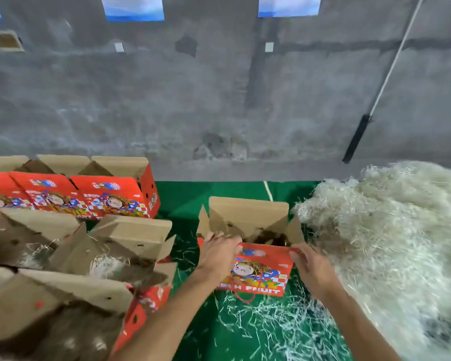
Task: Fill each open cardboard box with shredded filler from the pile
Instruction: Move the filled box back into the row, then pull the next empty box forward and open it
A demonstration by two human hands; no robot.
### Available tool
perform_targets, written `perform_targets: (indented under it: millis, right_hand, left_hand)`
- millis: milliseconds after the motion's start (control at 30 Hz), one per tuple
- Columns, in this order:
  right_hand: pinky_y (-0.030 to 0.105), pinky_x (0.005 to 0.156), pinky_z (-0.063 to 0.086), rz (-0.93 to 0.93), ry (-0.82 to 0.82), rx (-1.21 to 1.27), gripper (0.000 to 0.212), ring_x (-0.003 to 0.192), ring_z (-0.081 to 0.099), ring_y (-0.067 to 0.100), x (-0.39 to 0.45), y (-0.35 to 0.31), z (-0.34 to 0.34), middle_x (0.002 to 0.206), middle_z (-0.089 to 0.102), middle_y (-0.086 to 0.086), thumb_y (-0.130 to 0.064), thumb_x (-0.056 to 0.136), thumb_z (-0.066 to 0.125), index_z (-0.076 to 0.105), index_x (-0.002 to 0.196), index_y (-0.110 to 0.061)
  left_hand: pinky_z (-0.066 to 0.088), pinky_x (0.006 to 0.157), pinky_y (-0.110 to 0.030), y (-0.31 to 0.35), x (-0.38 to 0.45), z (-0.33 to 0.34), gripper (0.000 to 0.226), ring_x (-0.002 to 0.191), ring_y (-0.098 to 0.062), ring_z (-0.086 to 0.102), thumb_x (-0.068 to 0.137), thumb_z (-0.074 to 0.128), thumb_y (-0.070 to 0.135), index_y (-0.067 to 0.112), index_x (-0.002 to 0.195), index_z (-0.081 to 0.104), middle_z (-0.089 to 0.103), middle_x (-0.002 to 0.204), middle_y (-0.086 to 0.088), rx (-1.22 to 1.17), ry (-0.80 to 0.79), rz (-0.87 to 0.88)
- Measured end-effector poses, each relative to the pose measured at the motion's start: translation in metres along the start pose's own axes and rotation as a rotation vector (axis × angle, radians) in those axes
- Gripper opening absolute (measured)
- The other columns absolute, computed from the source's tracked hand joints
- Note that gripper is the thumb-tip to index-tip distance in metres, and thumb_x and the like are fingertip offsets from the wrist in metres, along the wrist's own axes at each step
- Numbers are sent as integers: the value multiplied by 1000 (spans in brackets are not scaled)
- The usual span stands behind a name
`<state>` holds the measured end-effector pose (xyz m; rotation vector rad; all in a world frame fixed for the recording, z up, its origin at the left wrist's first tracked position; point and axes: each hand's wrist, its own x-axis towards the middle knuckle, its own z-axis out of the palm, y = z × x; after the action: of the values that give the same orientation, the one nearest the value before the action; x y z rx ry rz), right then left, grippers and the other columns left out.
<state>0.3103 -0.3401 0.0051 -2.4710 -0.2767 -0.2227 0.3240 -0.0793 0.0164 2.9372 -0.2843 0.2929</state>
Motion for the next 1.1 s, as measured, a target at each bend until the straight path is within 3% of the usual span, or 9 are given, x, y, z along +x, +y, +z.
perform_targets:
  millis: [133,300,433,533,667,767,833,967,1100]
  right_hand:
    - [29,74,45,91,17,73,19,86,62,24,-76,0,-23,101,68,10,-16,101,56,66,113,-6]
    - [23,74,49,116,-26,174,25,85,63,12,-163,-9,-38,101,69,3,-31,102,53,65,117,-15]
    - [31,58,50,134,29,51,53,63,61,21,-214,-14,-42,71,65,2,-56,104,28,67,99,-20]
    - [36,57,54,77,84,-58,32,64,58,20,-220,-17,-48,69,60,-2,-40,104,42,68,100,-22]
    - [27,55,45,-141,120,-69,37,63,52,10,-196,-31,-54,65,52,-5,-34,108,38,54,77,-21]
    - [39,96,48,-155,8,-129,41,88,63,23,-172,-19,-50,87,64,6,-35,109,27,58,87,-19]
    - [44,121,19,-32,-128,-280,48,130,51,23,-165,4,-39,126,63,10,-37,106,23,60,119,-10]
    - [53,122,-6,207,-306,-324,59,154,0,25,-171,39,-12,167,12,-4,-46,103,24,21,156,-20]
    - [56,119,5,268,-393,-238,60,153,8,32,-174,47,9,164,16,-2,-53,103,25,19,152,-20]
  left_hand:
    - [38,97,-38,47,-73,-5,18,93,-13,60,100,50,38,30,104,66,71,96,13,-97,-7,-39]
    - [38,94,-36,73,-158,-20,17,89,-9,58,98,52,43,35,104,66,70,94,17,-137,-23,-50]
    - [39,92,-37,92,-219,-25,34,98,-12,60,101,36,49,33,106,65,70,103,14,-65,-93,-73]
    - [40,93,-39,110,-236,-28,60,94,-17,62,104,12,51,25,93,65,69,95,7,1,-108,-142]
    - [46,88,-37,126,-229,-31,58,77,-22,66,105,23,44,16,80,67,71,81,-3,39,-184,-196]
    - [46,91,-39,125,-218,-29,52,84,-25,66,103,27,39,13,85,68,71,88,-9,-7,-286,-217]
    - [43,88,-37,121,-216,-25,45,97,-26,62,101,28,36,15,93,67,69,103,-9,-42,-385,-207]
    - [20,118,-49,111,-227,1,56,140,-23,37,100,14,43,24,147,38,38,155,-2,-61,-552,-204]
    - [8,119,-55,106,-231,30,61,143,-22,31,99,9,58,26,147,31,39,153,1,-57,-440,-119]
